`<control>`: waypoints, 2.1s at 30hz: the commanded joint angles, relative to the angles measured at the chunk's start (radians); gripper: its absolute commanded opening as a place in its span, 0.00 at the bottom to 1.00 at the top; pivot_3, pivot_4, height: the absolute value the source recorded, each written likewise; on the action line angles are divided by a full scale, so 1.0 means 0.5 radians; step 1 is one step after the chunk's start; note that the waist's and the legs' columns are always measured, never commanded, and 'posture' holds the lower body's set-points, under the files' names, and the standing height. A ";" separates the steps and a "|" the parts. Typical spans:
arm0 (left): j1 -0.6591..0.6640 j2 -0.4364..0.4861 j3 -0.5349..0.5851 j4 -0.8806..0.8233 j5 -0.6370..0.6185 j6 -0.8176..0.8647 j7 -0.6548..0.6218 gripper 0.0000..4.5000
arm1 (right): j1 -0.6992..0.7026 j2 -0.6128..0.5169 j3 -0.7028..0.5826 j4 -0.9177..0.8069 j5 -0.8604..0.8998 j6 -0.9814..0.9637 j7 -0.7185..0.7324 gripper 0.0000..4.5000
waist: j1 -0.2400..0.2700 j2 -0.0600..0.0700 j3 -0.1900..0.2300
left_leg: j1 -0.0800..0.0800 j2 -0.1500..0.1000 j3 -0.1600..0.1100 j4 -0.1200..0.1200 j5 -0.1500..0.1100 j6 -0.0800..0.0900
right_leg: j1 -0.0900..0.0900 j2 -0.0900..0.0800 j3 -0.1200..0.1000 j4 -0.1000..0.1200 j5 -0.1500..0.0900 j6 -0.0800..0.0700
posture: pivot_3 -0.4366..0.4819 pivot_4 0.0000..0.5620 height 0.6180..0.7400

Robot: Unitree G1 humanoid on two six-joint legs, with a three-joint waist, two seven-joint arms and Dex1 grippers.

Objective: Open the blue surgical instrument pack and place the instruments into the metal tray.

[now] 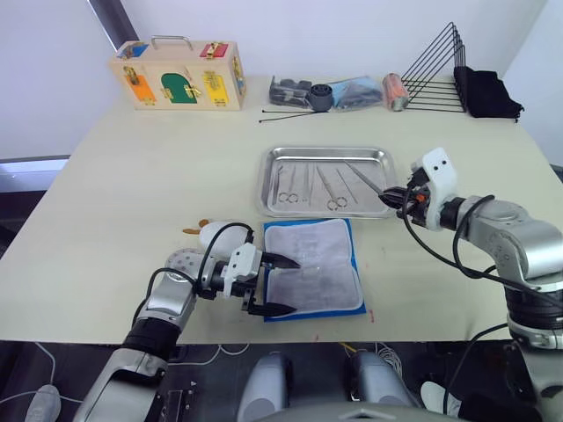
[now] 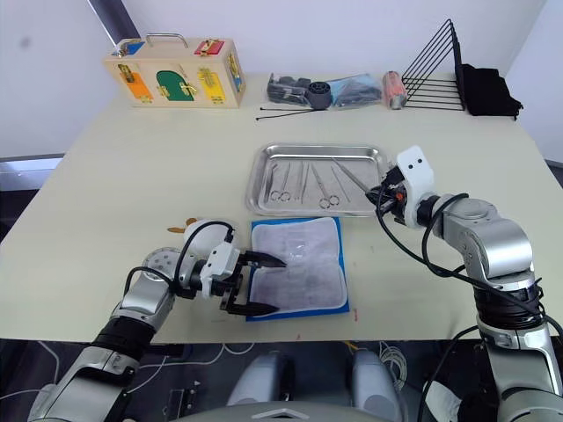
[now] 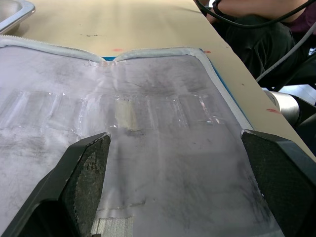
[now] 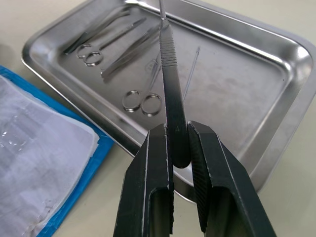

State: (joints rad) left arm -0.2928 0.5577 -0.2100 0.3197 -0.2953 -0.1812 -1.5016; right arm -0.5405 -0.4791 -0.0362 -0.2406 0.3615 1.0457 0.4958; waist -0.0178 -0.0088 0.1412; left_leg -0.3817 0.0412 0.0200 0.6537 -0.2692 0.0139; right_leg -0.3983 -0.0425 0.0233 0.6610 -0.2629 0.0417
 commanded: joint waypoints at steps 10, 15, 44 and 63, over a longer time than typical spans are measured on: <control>0.075 0.012 -0.076 0.068 0.085 0.055 -0.015 1.00 | -0.151 0.427 0.008 0.238 -0.181 0.011 -0.524 0.00 | 0.000 0.001 0.001 | -0.002 0.000 0.000 0.000 0.000 0.000 | -0.001 0.000 -0.001 -0.001 0.000 0.000 | 0.48 0.27 1.00; 0.079 0.007 -0.072 0.078 0.084 0.046 -0.010 1.00 | -0.174 0.538 0.003 0.291 -0.227 0.019 -0.649 0.00 | -0.001 0.001 0.001 | -0.002 0.000 0.000 0.000 0.000 0.000 | -0.002 0.000 -0.001 0.000 0.000 0.000 | 0.48 0.27 1.00; 0.074 -0.007 -0.064 0.231 0.108 -0.082 -0.008 1.00 | -0.262 0.672 -0.056 0.430 -0.257 0.008 -0.751 0.60 | -0.014 0.006 -0.001 | 0.000 0.000 -0.002 -0.002 0.000 0.000 | -0.002 0.000 -0.001 0.001 0.000 0.000 | 0.48 0.27 1.00; 0.096 -0.016 0.104 -0.222 -0.144 0.040 0.038 1.00 | 0.114 0.252 -0.115 0.052 0.012 -0.950 0.164 0.98 | -0.033 0.003 0.005 | -0.009 0.000 -0.003 -0.002 0.000 0.000 | -0.006 0.000 -0.002 -0.004 0.000 0.001 | 0.48 0.27 1.00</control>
State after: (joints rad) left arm -0.2512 0.5449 -0.1665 0.2710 -0.3383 -0.1850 -1.4930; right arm -0.4818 -0.3356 -0.0578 -0.1639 0.3452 0.6406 0.5317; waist -0.0343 -0.0073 0.1435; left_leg -0.3890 0.0412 0.0186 0.6530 -0.2693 0.0139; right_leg -0.4042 -0.0427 0.0224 0.6594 -0.2628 0.0421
